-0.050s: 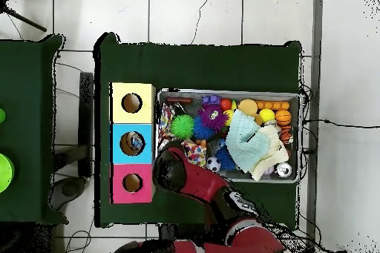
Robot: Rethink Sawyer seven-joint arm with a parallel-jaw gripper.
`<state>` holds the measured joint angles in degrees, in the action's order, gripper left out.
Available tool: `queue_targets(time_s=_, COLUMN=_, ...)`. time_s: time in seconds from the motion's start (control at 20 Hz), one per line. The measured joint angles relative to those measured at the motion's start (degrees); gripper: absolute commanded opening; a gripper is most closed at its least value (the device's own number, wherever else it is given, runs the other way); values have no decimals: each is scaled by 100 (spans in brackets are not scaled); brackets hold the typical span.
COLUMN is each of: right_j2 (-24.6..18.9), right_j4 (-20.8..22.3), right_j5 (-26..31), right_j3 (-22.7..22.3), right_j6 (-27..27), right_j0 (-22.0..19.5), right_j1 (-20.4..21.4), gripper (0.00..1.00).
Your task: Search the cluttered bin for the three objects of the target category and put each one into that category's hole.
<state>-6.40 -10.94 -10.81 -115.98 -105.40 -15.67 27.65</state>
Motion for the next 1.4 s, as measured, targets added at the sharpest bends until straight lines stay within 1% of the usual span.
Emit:
queue_targets(time_s=0.25, right_j2=-72, right_j4=261, right_j5=0, right_j3=16, right_j6=0, right_j0=-280, right_j1=-117, gripper=0)
queue_targets(time_s=0.3, right_j2=-159, right_j4=504, right_j5=7, right_j3=49, right_j6=0, right_j0=-486, right_j1=-168, gripper=0)
queue_targets(time_s=0.45, right_j2=-255, right_j4=766, right_j5=66, right_j3=82, right_j6=0, right_j0=-700, right_j1=-187, gripper=0)
queue_targets(time_s=0.5, right_j2=-338, right_j4=1000, right_j5=221, right_j3=105, right_j6=0, right_j0=-909, right_j1=-174, gripper=0)
queue_targets(time_s=0.65, right_j2=-406, right_j4=1191, right_j5=509, right_j3=121, right_j6=0, right_j0=-1105, right_j1=-116, gripper=0)
queue_targets(time_s=0.85, right_j2=-498, right_j4=1500, right_j5=1629, right_j3=189, right_j6=1, right_j0=-1442, right_j1=203, gripper=0)
queue_targets(time_s=0.9, right_j2=-503, right_j4=1590, right_j5=2066, right_j3=241, right_j6=5, right_j0=-1518, right_j1=334, gripper=0)
queue_targets(time_s=0.95, right_j2=-503, right_j4=1662, right_j5=2360, right_j3=288, right_j6=13, right_j0=-1565, right_j1=425, gripper=0)
queue_targets(time_s=1.0, right_j2=-511, right_j4=1855, right_j5=3138, right_j3=459, right_j6=57, right_j0=-1675, right_j1=651, gripper=0)
queue_targets(time_s=1.05, right_j2=-516, right_j4=1899, right_j5=3311, right_j3=501, right_j6=68, right_j0=-1699, right_j1=694, gripper=0)
queue_targets(time_s=1.15, right_j2=-558, right_j4=2124, right_j5=4055, right_j3=730, right_j6=150, right_j0=-1825, right_j1=884, gripper=0)
queue_targets(time_s=1.25, right_j2=-621, right_j4=2282, right_j5=4521, right_j3=906, right_j6=221, right_j0=-1929, right_j1=990, gripper=0)
queue_targets(time_s=1.3, right_j2=-763, right_j4=2519, right_j5=5082, right_j3=1186, right_j6=364, right_j0=-2107, right_j1=1103, gripper=0)
queue_targets(time_s=1.4, right_j2=-846, right_j4=2635, right_j5=5300, right_j3=1337, right_j6=455, right_j0=-2201, right_j1=1138, gripper=0)
